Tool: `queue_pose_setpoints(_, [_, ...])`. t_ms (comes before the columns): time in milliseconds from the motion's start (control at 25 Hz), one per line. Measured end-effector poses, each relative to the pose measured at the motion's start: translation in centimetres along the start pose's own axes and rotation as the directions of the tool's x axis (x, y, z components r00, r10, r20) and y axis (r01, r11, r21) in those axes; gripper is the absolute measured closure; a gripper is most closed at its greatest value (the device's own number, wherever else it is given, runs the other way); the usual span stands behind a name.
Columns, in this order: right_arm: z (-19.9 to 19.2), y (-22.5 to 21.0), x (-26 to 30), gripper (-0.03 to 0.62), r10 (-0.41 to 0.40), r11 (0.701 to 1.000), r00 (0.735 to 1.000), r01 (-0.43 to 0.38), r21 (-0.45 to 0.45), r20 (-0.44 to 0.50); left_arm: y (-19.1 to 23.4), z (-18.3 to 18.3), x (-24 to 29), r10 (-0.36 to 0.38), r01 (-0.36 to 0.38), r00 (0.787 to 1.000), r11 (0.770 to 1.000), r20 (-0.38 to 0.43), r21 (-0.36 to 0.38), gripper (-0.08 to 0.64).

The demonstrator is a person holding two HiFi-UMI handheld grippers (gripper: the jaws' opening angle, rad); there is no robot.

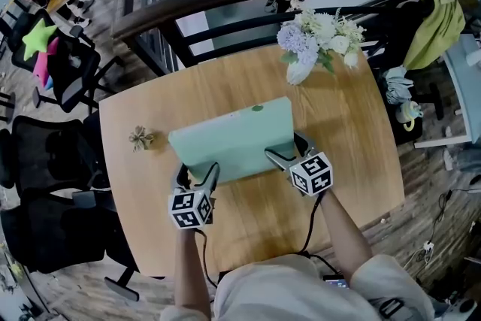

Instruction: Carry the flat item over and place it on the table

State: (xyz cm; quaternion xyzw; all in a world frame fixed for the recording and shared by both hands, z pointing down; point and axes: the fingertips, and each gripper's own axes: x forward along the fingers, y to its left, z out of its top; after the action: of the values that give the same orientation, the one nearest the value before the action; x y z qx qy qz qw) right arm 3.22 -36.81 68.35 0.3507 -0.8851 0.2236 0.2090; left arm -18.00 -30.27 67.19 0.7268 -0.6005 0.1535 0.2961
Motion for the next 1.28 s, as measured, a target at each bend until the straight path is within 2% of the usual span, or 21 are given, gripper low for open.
queue_pose_setpoints(1280, [-3.4,-1.0,1.4,0.195,0.029,0.993,0.995,-0.018,0.115,-0.093,0.4,-2.7,2.0,0.009,-0.011,0.997,1.000,-0.083,-0.022,0.140])
